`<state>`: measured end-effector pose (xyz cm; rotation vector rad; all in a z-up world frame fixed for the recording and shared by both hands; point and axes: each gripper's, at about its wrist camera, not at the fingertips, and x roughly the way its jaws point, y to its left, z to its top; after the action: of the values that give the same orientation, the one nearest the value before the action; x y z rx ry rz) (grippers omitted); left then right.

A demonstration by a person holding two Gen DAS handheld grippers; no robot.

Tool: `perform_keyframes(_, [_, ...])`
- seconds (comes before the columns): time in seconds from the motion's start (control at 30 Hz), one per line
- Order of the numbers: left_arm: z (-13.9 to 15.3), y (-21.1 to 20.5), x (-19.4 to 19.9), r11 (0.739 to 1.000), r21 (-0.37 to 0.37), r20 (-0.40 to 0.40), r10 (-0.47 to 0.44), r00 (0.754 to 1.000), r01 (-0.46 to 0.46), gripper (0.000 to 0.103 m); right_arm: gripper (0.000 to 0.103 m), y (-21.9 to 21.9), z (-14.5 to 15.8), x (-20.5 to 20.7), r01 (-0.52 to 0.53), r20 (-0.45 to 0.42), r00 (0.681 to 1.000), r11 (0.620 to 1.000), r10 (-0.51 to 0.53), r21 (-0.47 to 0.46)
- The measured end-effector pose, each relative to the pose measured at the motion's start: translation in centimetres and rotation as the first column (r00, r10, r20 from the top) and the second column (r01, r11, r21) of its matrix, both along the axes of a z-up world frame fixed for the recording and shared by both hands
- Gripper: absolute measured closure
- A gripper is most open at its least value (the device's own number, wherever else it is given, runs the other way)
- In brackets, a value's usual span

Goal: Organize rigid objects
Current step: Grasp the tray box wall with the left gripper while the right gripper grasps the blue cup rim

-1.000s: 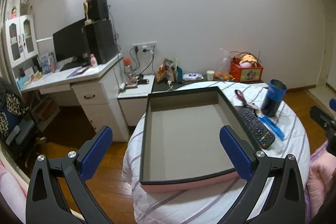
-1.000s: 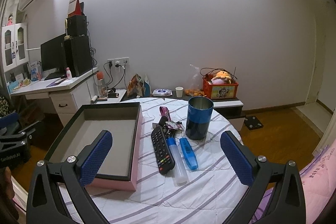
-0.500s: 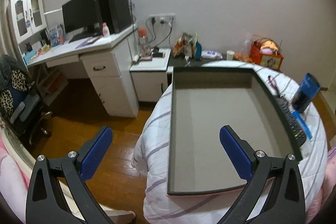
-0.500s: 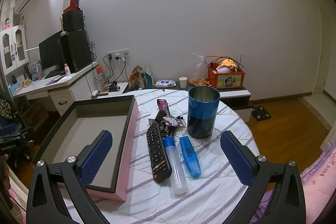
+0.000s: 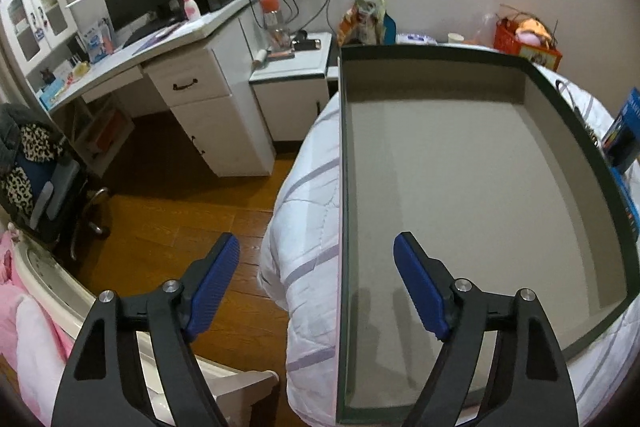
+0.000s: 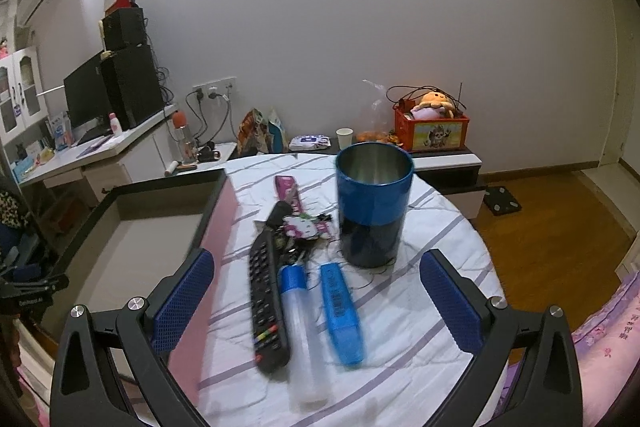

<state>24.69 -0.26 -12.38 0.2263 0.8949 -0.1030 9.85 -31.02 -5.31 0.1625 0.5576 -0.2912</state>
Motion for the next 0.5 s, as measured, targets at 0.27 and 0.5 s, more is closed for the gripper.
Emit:
perform_keyframes(0.27, [-1.7, -0.7, 1.0, 1.000, 0.000, -0.071, -0.022, 0.997, 0.022, 0.055, 0.000, -3.8, -0.7, 2.7, 0.003, -0.018, 1.000, 0.999, -0.002, 0.040])
perform_keyframes(0.5, [-2.2, -1.5, 1.2, 0.998, -0.008, -0.094, -0.062, 0.994, 0.061, 0.069, 0.000, -6.5, -1.2, 5.8, 0.004, -0.048, 0.999, 0.996, 0.000, 0.084])
